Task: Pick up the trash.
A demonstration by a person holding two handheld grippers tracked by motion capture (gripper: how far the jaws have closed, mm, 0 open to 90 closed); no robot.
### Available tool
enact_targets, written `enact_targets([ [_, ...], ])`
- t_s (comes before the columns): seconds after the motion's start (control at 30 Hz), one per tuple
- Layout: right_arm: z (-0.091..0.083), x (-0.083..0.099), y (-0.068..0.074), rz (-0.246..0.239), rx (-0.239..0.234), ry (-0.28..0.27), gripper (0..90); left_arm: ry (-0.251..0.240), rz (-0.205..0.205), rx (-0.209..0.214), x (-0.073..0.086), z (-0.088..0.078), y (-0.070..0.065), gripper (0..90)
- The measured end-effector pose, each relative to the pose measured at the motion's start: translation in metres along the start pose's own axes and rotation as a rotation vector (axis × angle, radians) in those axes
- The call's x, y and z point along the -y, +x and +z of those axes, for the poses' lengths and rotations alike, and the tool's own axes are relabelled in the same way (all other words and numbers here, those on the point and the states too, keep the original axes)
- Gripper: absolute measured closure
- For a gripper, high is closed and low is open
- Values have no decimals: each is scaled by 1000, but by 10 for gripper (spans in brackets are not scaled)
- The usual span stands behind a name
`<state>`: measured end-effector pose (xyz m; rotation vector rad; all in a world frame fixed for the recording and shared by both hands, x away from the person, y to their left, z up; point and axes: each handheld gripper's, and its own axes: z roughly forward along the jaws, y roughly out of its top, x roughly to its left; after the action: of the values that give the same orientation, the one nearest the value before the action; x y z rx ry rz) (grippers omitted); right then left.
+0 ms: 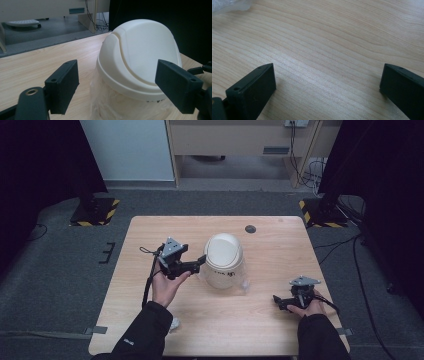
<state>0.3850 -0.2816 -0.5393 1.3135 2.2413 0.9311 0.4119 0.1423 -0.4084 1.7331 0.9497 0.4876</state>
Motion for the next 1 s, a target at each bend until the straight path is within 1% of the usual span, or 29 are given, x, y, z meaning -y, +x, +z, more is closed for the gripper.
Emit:
enact_targets([
  [0.2, 0, 0, 0, 0, 0, 0, 6, 4, 5, -3, -5, 11, -4, 186],
  [0.27, 0, 0, 0, 0, 0, 0, 6, 15, 16, -13, -6, 17, -4, 186],
  [0.3, 0, 0, 0, 0, 0, 0, 6, 14, 12, -9, -7, 19, -5, 186],
  [0.5, 0, 0, 0, 0, 0, 0, 6, 51, 28, -14, -6, 31, -7, 187],
  [0.77, 0, 0, 0, 0, 0, 0, 6, 78, 43, -21, -4, 38, -9, 186],
  [0.8, 0, 0, 0, 0, 0, 0, 6, 89, 47, -27, -3, 41, -8, 187],
  [0.97, 0, 0, 0, 0, 0, 0, 6, 102, 46, -32, -1, 46, -7, 187],
  [1.0, 0, 0, 0, 0, 0, 0, 6, 107, 51, -33, 0, 47, -7, 187],
])
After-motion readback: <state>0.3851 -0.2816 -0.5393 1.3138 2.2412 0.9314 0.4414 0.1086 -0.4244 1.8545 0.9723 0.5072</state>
